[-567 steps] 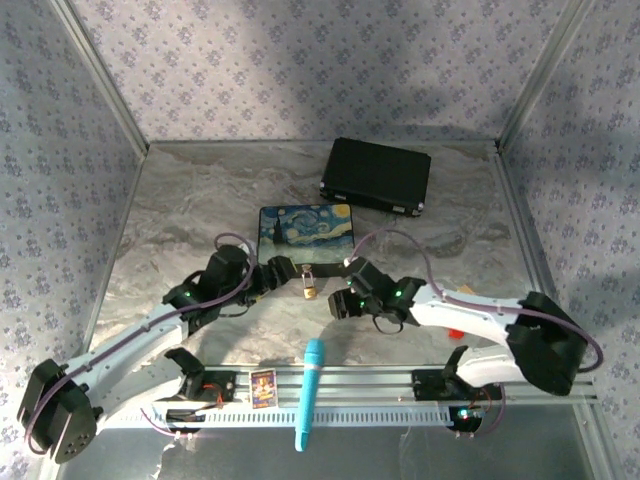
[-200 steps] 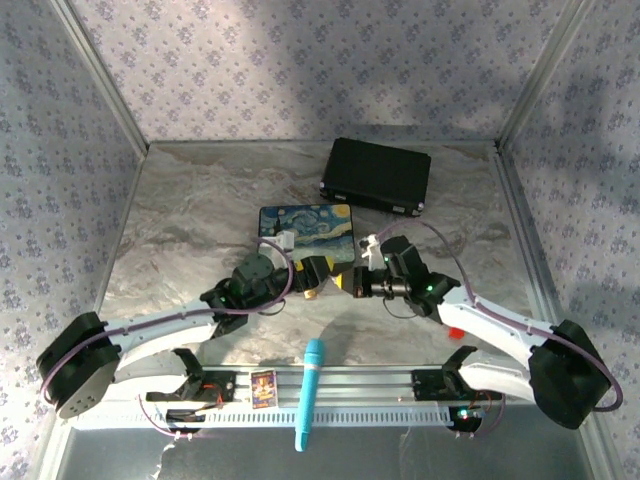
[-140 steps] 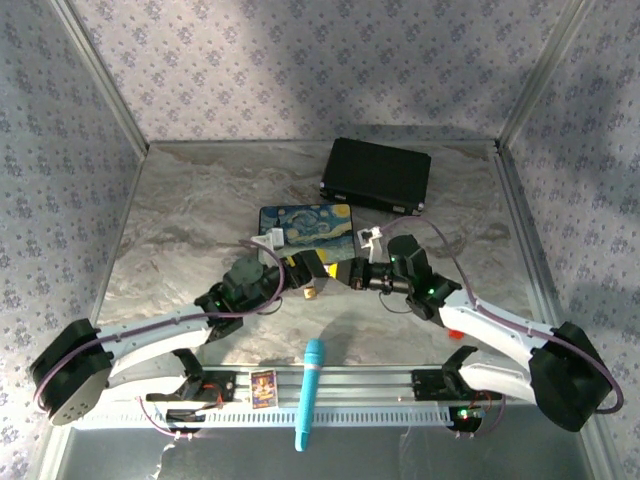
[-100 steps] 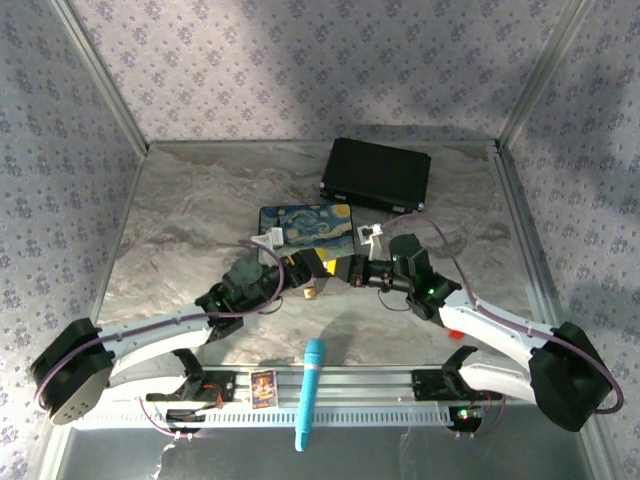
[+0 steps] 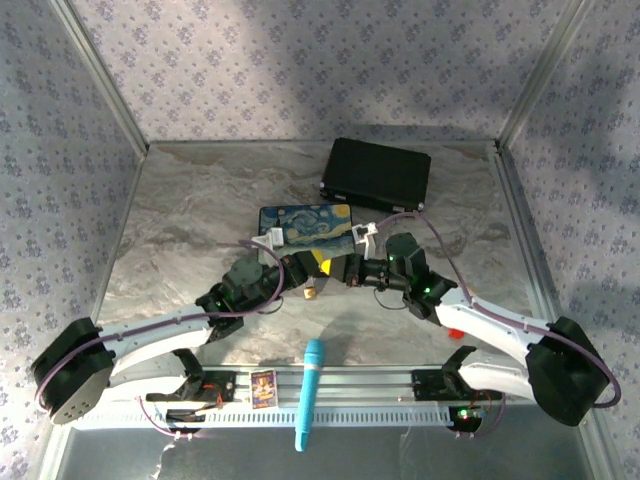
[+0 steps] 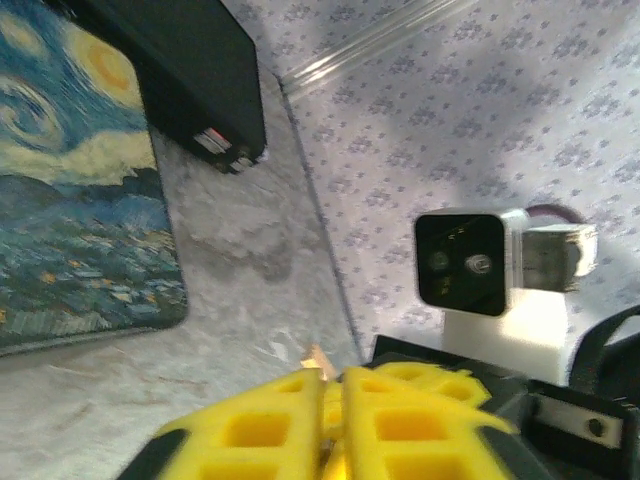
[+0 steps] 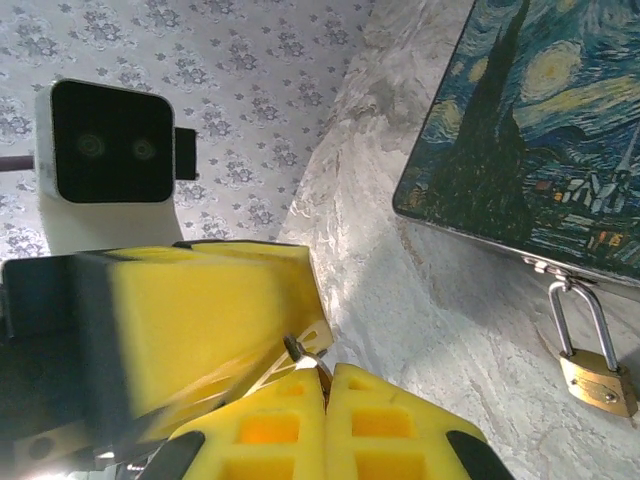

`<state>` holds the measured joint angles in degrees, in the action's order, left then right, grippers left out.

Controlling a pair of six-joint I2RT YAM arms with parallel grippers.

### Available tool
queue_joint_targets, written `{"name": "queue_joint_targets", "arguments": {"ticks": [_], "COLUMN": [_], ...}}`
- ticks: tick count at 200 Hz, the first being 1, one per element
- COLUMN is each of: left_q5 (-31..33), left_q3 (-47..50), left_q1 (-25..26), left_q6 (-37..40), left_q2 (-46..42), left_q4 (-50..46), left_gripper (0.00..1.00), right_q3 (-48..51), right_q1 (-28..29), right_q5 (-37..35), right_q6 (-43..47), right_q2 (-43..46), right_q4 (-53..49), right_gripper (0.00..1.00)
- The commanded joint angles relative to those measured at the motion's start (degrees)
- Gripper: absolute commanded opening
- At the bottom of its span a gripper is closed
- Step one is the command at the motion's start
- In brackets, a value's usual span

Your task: Unlock a padlock with a key

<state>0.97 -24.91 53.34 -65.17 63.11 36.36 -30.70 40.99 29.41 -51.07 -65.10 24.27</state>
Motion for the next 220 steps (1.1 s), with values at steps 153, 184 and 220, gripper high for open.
{"name": "queue_joint_targets", "arguments": {"ticks": [153,184,220], "left_q5": [-2.4,-2.8,-2.8], "left_q3": [-0.3,-0.3,-0.6], "left_q1": [-1.7,-1.8,-1.8], "left_q6": [-2.9,-3.4,-3.7], "left_q2": [-5.0,-4.9,-4.2], "left_q4": [0.3,0.6,0.8], "left_gripper": [0.0,0.0,0.0], "right_q3": [0.1,-0.1,-0.5], "right_q1": [-0.2,-0.1,-0.4], "right_q5": [4.0,4.5,4.9], "right_q6": [-1.1,-1.0,-0.5], "right_q2": [-0.2,-1.3,-1.7], "right_q4": [11.2,12.2,12.2], "right_gripper": [0.46,0.41,0.28]}}
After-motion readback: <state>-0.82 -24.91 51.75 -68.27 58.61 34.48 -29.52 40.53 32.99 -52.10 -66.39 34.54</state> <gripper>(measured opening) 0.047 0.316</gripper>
